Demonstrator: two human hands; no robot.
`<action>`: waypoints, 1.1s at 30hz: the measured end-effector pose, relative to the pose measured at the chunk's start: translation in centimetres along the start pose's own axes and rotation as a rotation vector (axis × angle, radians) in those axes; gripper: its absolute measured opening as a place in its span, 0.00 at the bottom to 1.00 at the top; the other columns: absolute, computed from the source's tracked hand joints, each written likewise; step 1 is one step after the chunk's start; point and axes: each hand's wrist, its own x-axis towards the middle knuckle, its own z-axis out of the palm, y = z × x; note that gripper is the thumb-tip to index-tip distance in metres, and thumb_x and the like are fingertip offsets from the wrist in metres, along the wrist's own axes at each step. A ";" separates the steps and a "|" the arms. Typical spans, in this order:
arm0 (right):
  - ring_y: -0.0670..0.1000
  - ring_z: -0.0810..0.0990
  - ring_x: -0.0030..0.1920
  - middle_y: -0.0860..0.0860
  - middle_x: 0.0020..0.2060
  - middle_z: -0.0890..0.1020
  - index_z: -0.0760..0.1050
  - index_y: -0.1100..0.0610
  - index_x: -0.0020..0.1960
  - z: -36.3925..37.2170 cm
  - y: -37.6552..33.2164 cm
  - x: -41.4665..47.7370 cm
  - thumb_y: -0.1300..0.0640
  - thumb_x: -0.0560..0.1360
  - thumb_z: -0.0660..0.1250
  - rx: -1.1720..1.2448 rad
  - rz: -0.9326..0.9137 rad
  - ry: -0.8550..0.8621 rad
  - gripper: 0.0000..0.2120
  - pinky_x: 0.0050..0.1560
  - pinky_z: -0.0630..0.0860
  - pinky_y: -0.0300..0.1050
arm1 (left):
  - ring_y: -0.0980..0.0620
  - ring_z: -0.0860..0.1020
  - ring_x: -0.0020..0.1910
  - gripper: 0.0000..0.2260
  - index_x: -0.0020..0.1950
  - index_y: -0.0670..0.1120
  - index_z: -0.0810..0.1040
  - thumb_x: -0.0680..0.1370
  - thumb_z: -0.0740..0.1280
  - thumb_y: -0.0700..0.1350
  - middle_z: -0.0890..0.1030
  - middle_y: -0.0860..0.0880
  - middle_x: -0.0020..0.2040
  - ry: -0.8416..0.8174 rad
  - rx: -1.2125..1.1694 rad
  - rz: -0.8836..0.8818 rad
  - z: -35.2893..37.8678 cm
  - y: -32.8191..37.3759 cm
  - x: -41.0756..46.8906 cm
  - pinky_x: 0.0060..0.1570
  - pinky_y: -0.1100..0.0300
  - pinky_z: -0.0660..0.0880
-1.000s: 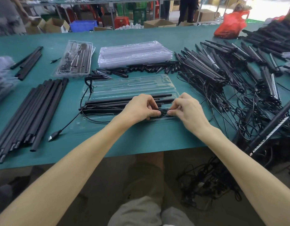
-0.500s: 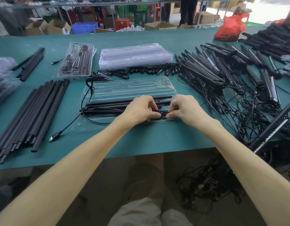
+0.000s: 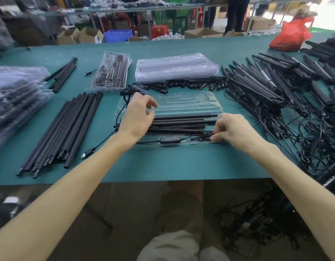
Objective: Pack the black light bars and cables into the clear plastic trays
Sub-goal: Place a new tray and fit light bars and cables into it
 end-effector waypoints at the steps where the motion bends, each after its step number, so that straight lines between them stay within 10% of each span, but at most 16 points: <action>1: 0.56 0.77 0.45 0.50 0.41 0.78 0.77 0.53 0.37 0.1 0.1 0.0 0.53 0.68 0.81 0.002 -0.005 0.007 0.12 0.48 0.76 0.52 | 0.52 0.74 0.46 0.09 0.54 0.46 0.79 0.77 0.68 0.35 0.71 0.49 0.52 0.059 0.079 -0.027 -0.8 -1.1 0.0 0.55 0.62 0.72; 5: 0.55 0.76 0.43 0.49 0.39 0.77 0.77 0.51 0.35 0.2 0.3 0.0 0.54 0.67 0.82 0.015 -0.029 0.017 0.13 0.46 0.74 0.51 | 0.41 0.70 0.59 0.15 0.60 0.42 0.74 0.75 0.72 0.40 0.70 0.42 0.59 0.190 0.319 -0.160 -3.3 -4.5 -0.3 0.61 0.49 0.68; 9: 0.50 0.75 0.41 0.47 0.37 0.75 0.75 0.50 0.31 0.2 0.3 0.0 0.55 0.66 0.82 0.014 -0.062 0.031 0.15 0.42 0.69 0.47 | 0.39 0.74 0.61 0.25 0.64 0.39 0.71 0.76 0.73 0.53 0.74 0.39 0.62 -0.054 0.372 -0.400 -4.6 -6.7 -1.0 0.62 0.44 0.71; 17: 0.49 0.76 0.40 0.47 0.36 0.76 0.76 0.48 0.31 0.2 0.3 0.0 0.55 0.65 0.83 0.011 -0.064 0.022 0.15 0.42 0.69 0.46 | 0.40 0.81 0.48 0.05 0.51 0.43 0.80 0.78 0.69 0.44 0.81 0.43 0.54 -0.128 0.281 -0.398 -6.3 -6.9 -1.6 0.52 0.45 0.79; 28: 0.46 0.75 0.39 0.45 0.36 0.76 0.76 0.48 0.31 0.3 0.6 0.2 0.54 0.65 0.82 0.009 -0.060 0.029 0.15 0.42 0.68 0.46 | 0.46 0.82 0.24 0.10 0.56 0.36 0.68 0.78 0.64 0.40 0.80 0.33 0.51 -0.167 0.250 -0.592 -7.0 -8.1 -1.7 0.27 0.57 0.72; 33: 0.47 0.75 0.40 0.45 0.36 0.76 0.77 0.49 0.31 0.4 0.7 0.2 0.54 0.65 0.82 0.024 -0.062 0.041 0.14 0.42 0.68 0.46 | 0.36 0.84 0.43 0.23 0.60 0.36 0.62 0.76 0.71 0.47 0.80 0.35 0.52 -0.129 0.432 -0.609 -7.3 -8.6 -1.3 0.38 0.52 0.76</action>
